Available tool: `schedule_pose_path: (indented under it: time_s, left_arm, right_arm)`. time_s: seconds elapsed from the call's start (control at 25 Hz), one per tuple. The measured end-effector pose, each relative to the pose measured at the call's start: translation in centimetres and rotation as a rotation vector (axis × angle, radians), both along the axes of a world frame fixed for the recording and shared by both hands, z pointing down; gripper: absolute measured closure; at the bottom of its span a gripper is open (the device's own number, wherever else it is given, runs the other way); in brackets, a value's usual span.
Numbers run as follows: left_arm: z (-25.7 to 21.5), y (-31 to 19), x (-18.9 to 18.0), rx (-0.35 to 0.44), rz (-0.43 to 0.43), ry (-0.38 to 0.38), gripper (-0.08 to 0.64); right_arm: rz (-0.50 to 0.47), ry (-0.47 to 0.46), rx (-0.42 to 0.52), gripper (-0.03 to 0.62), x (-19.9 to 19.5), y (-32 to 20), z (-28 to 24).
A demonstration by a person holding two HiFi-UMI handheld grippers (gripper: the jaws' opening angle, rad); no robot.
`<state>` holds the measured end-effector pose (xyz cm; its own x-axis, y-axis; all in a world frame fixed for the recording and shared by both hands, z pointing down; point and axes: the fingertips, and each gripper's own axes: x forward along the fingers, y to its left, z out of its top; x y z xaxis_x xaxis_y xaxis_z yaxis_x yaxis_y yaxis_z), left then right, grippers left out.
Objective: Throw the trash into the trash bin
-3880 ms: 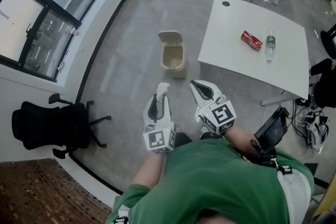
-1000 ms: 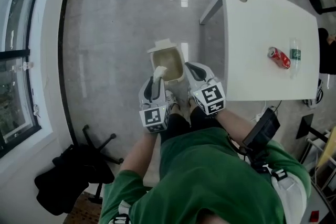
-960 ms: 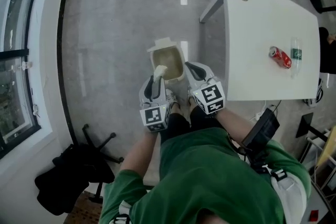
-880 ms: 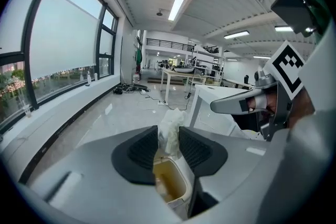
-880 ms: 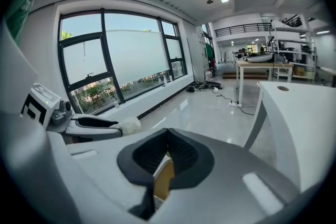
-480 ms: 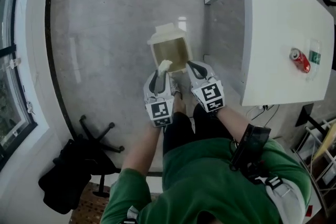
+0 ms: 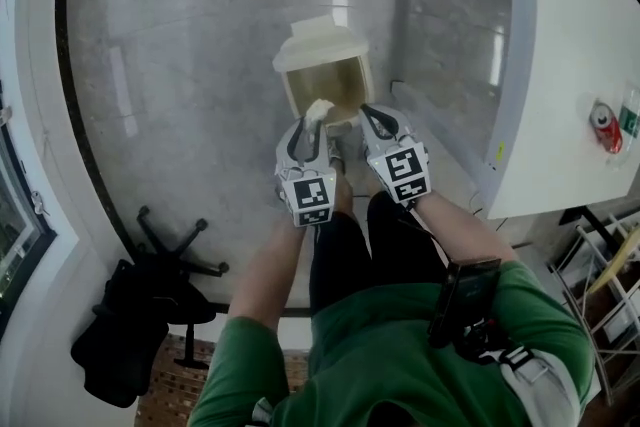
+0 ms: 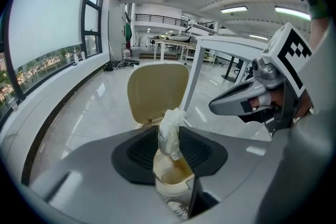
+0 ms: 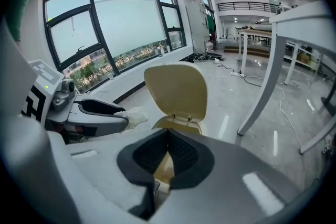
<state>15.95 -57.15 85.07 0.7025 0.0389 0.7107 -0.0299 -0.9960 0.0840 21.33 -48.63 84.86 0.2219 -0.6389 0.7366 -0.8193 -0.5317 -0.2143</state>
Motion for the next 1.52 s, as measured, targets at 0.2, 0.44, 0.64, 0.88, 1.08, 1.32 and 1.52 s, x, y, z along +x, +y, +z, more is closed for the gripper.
schedule_pose_path:
  time_s: [0.2,0.44,0.64,0.88,1.08,1.32,1.52]
  left_arm:
    - [4.9,0.3,0.2,-0.002,0.029,-0.029,0.426]
    - [9.5,0.6,0.2,0.007,0.055,-0.077,0.426]
    - [12.1,0.9,0.8,0.026,0.08,-0.098,0.426]
    - [13.6,1.7,1.1,0.054,0.125,-0.126,0.416]
    - [13.4,2.2,1.8,0.041,0.146,-0.113,0.357]
    - [12.8,1.9,2.2,0.036,0.139,-0.096,0.357]
    - [11.8,1.5,2.6,0.039,0.132,-0.075,0.371]
  right_arm:
    - [0.006,-0.015,-0.021,0.588,-0.2,0.0,4.2]
    - [0.03,-0.027,-0.035,0.589,-0.5,0.5,7.6]
    - [0.057,-0.034,-0.045,0.589,-0.6,1.0,9.3]
    - [0.071,-0.041,-0.049,0.589,-0.9,1.5,9.9]
    - [0.069,-0.039,-0.046,0.588,-0.9,1.4,9.7]
    - [0.073,-0.036,-0.043,0.588,-0.8,1.2,9.5]
    - [0.076,-0.024,-0.033,0.588,-0.4,0.8,8.7]
